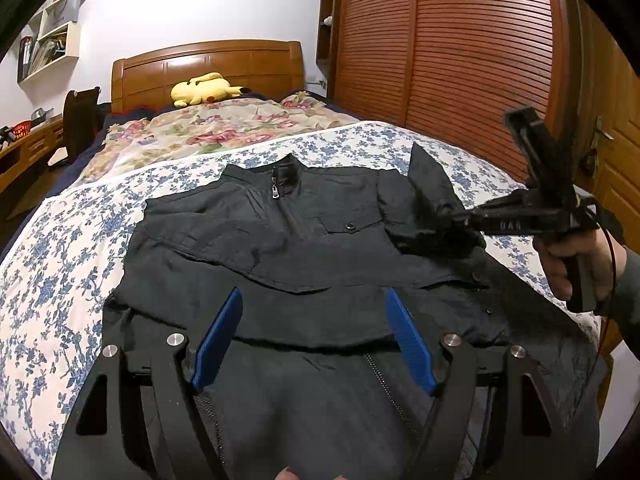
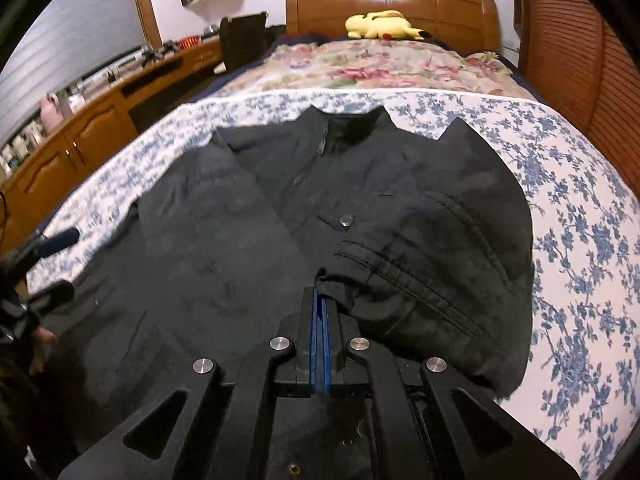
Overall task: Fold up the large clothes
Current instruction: 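Lift and fold the sleeve across the jacket body with the right gripper, release, then grasp and smooth the jacket front near the buttons with the left gripper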
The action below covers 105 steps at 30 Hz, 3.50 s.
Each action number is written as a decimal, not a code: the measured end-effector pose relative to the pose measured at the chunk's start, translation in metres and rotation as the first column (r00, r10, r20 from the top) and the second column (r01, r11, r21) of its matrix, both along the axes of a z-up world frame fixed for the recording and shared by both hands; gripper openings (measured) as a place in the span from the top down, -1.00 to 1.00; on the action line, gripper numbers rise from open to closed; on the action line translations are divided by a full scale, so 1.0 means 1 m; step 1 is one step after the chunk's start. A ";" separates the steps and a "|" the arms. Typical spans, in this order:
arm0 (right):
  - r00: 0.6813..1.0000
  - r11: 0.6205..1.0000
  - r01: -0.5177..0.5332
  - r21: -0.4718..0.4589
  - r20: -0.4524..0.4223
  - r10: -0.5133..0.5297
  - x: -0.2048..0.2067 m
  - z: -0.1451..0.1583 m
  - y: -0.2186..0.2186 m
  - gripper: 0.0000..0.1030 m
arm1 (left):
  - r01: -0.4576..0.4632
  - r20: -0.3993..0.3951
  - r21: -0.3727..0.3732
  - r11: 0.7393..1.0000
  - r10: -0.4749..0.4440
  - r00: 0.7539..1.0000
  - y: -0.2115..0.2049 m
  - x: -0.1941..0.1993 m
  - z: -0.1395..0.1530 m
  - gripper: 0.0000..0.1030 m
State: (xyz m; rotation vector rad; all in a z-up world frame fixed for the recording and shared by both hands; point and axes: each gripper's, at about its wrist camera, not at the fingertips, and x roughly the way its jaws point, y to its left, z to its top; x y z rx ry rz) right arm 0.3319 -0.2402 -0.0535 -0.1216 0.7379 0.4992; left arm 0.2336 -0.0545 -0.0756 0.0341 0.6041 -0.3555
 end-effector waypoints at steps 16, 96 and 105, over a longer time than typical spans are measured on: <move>0.974 0.995 0.096 -0.001 0.204 -0.094 -0.020 0.070 -0.018 0.20 | 0.000 0.001 0.006 1.000 0.000 1.000 -0.001 0.001 0.000 -0.46; 0.942 0.982 -0.182 -0.048 0.278 0.188 -0.087 0.104 0.186 0.46 | -0.167 0.078 -0.032 0.985 0.169 0.983 0.123 -0.055 0.020 -0.46; 0.965 0.993 -0.110 -0.038 0.236 0.116 -0.073 0.065 0.158 0.18 | -0.159 0.063 -0.024 0.987 0.160 0.985 0.111 -0.049 0.016 -0.46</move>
